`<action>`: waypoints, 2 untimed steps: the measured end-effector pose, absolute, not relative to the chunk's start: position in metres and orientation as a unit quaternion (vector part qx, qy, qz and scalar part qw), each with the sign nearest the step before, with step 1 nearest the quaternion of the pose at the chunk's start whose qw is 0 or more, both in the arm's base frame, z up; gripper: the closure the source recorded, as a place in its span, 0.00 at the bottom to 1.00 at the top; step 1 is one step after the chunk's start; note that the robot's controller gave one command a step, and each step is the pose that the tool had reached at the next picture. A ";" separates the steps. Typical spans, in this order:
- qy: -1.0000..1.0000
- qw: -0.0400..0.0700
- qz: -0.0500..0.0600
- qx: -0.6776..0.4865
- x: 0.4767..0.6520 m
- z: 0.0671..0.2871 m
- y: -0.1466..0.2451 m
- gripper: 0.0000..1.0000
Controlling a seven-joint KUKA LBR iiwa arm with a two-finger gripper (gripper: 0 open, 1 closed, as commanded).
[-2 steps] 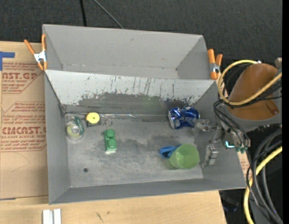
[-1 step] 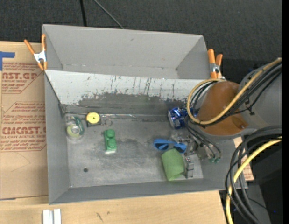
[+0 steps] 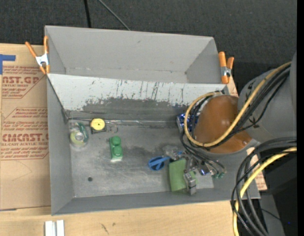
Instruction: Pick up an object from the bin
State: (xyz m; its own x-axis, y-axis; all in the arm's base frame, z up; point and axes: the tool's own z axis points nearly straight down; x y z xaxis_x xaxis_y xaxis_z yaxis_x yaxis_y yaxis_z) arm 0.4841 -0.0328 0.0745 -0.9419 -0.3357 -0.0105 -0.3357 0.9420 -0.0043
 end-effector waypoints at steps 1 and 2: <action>0.986 0.001 0.000 -0.169 0.482 0.074 -0.033 1.00; 0.987 0.005 -0.001 -0.159 0.501 0.199 -0.026 1.00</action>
Offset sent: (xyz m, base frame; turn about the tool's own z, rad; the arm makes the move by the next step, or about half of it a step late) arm 0.0000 0.0000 0.0000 0.0000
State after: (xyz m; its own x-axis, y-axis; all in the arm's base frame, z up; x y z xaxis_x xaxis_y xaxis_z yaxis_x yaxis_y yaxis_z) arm 0.5006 -0.0257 0.1986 -0.9497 -0.3130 -0.0087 -0.3130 0.9498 -0.0032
